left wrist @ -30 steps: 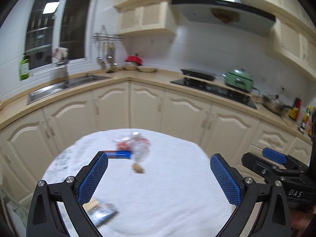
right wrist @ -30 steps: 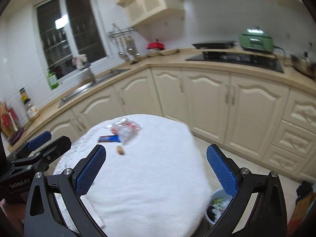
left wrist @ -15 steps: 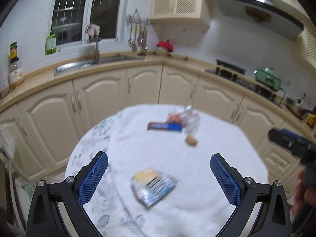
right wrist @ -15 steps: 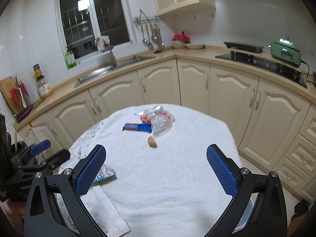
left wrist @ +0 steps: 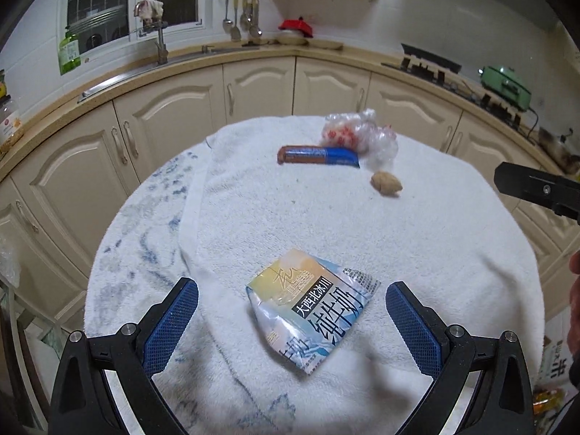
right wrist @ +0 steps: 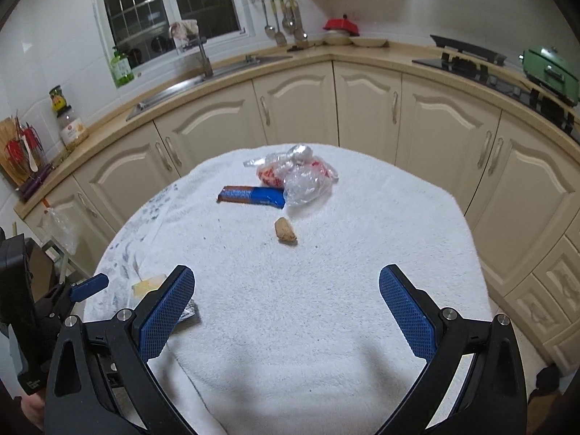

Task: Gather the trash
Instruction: 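Grasp the milk carton with the left tool while the right tool grasps the brown nut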

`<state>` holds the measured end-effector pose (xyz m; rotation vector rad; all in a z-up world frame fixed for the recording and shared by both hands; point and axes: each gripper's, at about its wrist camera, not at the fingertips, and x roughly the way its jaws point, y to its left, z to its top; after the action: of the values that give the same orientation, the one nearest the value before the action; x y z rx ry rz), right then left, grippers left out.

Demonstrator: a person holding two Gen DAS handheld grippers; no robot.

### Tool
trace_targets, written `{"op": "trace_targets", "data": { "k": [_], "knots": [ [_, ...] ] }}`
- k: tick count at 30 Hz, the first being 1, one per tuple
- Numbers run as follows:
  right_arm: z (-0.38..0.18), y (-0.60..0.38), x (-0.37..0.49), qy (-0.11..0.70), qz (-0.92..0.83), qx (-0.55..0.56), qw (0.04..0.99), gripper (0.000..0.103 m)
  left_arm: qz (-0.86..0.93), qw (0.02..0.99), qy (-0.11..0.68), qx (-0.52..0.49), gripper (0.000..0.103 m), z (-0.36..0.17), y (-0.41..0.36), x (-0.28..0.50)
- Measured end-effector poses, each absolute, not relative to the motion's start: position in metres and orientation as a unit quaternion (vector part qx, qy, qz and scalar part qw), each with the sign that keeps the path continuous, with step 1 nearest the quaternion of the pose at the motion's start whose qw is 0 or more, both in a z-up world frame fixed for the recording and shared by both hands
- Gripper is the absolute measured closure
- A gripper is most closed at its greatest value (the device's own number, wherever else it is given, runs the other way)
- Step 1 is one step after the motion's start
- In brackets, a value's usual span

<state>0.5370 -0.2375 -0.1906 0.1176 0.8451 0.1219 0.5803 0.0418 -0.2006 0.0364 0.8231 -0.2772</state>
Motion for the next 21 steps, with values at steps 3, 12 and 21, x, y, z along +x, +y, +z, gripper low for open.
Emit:
{"op": "trace_targets", "data": {
  "k": [3, 12, 21],
  "knots": [
    [-0.202, -0.237, 0.549, 0.422, 0.062, 0.057, 0.903, 0.0, -0.156, 0.9, 0.405, 0.038, 0.001, -0.21, 0.031, 0.597],
    [-0.234, -0.232, 0.593, 0.454, 0.076, 0.05, 0.887, 0.0, -0.208, 0.885, 0.412, 0.06, 0.031, -0.241, 0.013, 0.632],
    [-0.28, -0.224, 0.647, 0.491, 0.099, 0.026, 0.865, 0.025, -0.207, 0.886, 0.413, 0.03, 0.044, -0.244, 0.018, 0.643]
  ]
}}
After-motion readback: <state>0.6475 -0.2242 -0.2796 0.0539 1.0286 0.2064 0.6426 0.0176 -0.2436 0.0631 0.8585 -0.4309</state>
